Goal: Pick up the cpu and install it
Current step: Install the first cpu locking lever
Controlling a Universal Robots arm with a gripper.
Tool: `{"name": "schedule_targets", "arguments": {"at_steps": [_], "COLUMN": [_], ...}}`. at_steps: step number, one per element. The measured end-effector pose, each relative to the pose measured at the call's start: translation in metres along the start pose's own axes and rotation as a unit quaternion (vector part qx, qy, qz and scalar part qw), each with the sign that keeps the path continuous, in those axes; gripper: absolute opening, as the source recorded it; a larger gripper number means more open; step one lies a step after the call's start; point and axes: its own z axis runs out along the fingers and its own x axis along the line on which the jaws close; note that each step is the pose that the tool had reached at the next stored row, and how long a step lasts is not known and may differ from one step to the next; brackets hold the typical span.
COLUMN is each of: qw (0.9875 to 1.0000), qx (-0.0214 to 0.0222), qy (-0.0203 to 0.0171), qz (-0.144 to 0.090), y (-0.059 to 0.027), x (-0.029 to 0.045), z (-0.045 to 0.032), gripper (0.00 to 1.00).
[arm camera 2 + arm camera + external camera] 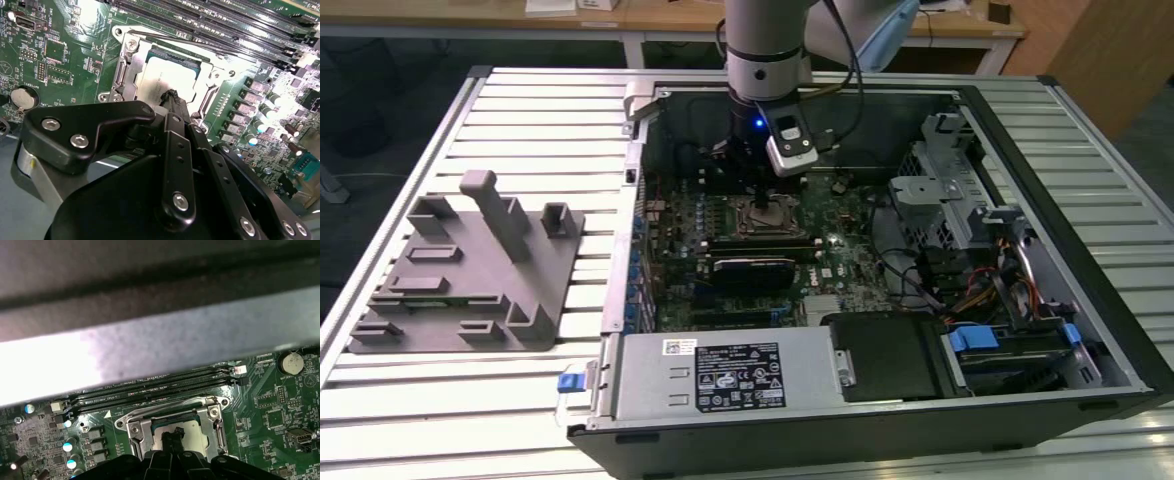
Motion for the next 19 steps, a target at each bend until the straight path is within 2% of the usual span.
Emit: {"name": "schedule_targets", "arguments": {"at_steps": [6,13,19], "qw": [1.0000,1.0000,1.0000], "qx": [-0.0001,0.0000,0.0002], "qy": [0.0000,0.0000,0.0014], "qz": [0.000,0.000,0.000], "y": [-0.0002,-0.0023,-0.0044], "x": [-0.0005,-0.0012,-0.0093], "z": [-0.0068,-0.0067,-0.0058], "gripper": [0.11,0.11,0.11]}}
